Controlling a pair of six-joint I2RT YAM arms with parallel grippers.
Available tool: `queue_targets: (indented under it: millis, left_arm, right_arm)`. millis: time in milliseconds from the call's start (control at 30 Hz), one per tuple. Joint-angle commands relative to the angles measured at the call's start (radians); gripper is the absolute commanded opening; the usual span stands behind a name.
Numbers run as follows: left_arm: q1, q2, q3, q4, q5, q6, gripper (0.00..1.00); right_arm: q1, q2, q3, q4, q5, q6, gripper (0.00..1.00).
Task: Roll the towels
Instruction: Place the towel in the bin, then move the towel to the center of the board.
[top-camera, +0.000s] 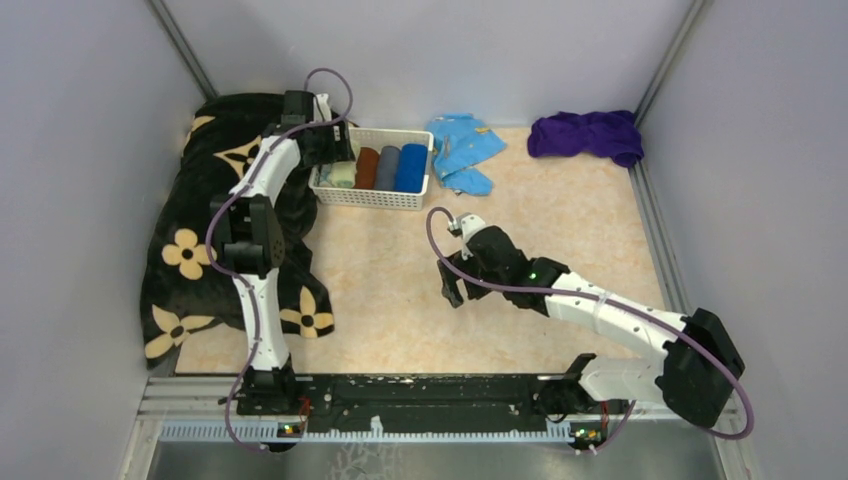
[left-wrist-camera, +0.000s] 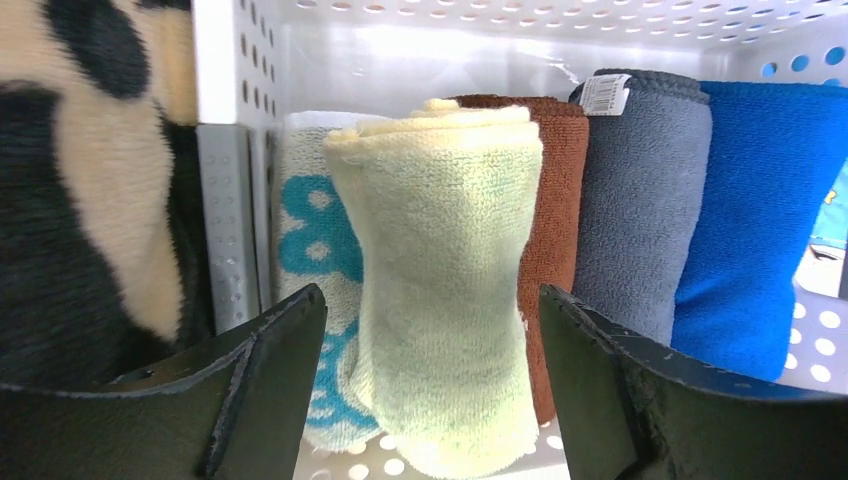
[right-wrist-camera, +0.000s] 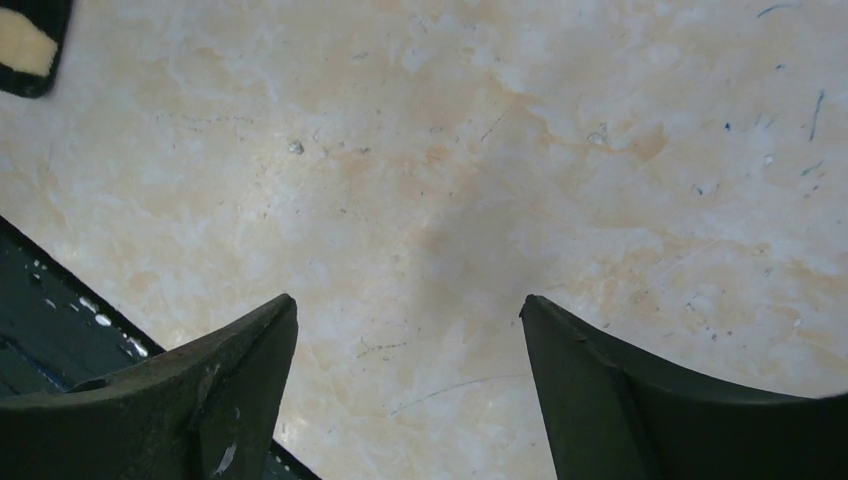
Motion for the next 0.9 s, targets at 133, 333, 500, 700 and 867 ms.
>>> queue_targets:
  millis: [133,333,500,700,867]
  left_arm:
    - [0.000,-0.196,-0.043,-0.045,-0.001,-0.037,0.84]
    - [-0.002,-0.510,-0.325,-0.010,0.012,-0.096,0.85]
    - [-0.001,-0.793,-0.649,0.078,0.009,-0.100,0.86]
    - [-0.001,-0.987,-0.922,0.176,0.064,-0.077,0.87]
    - [-0.001,-1.083,-1.049,0.252,0.029,-0.069,0.91]
  right_arm:
    - [-0.089,-0.052,0.131,-0.025,0.155,-0.032,0.90]
    - [-0.399,0.023,0.176,0.109,-0.008,0.058,0.99]
    - [-0.624,0.163,0.216,0.278,-0.069,0.154,0.99]
    - [-0.852,0.414,0.243,0.631,-0.198,0.411,0.99]
    - [-0.925,0.651,0.379,0.775,-0.126,0.554,0.98]
